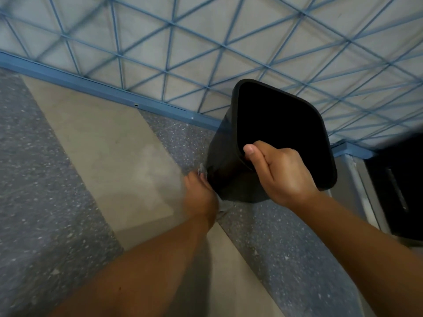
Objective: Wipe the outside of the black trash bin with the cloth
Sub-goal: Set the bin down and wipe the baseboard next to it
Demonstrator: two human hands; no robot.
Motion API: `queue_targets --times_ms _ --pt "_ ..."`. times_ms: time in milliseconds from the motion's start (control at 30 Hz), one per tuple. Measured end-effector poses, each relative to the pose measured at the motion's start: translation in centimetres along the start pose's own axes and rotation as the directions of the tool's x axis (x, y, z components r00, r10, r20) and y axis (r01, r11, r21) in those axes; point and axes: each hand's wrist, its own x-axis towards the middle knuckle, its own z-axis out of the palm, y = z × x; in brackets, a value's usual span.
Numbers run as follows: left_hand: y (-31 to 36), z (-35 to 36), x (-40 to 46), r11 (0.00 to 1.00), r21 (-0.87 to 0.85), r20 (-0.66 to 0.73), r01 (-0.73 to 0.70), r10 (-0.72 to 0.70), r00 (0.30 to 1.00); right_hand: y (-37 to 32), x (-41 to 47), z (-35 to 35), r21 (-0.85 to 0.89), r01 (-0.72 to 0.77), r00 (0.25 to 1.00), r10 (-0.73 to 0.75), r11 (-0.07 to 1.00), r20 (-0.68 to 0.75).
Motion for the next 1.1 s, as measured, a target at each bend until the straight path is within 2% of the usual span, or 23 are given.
queue_targets --times_ms 233,533,700,800,900,967,1100 --pt "-0.1 -0.7 2.5 0.981 0.152 0.144 -0.121 0.099 0.985 1.1 -0.3 -0.1 0.05 -0.003 1.0 0.002 0.999 0.004" --pt "2.2 -1.2 5.8 0.991 -0.117 0.167 -0.064 0.083 0.982 1.4 -0.2 -0.3 0.075 0.022 1.0 -0.021 0.997 -0.01" --pt "4.0 -1.3 5.4 0.929 -0.343 0.049 -0.141 0.168 0.985 1.4 0.3 -0.5 0.086 0.038 0.999 -0.037 0.996 -0.015" --pt "5.0 -2.2 5.1 0.906 -0.413 0.028 -0.09 0.112 0.993 1.5 0.5 -0.6 0.105 0.05 0.998 -0.047 0.993 -0.034" --pt "5.9 -3.7 6.2 0.877 -0.476 -0.053 -0.065 0.045 0.998 1.7 0.3 -0.6 0.108 0.068 0.996 -0.062 0.992 -0.06" --pt "6.3 -4.6 7.5 0.876 -0.474 -0.113 -0.09 0.041 0.993 1.8 0.2 -0.6 0.124 0.067 0.996 -0.058 0.99 -0.074" --pt "6.6 -5.3 7.7 0.894 -0.388 -0.216 -0.224 0.148 0.965 1.8 0.3 -0.6 0.12 0.066 0.995 -0.057 0.991 -0.076"
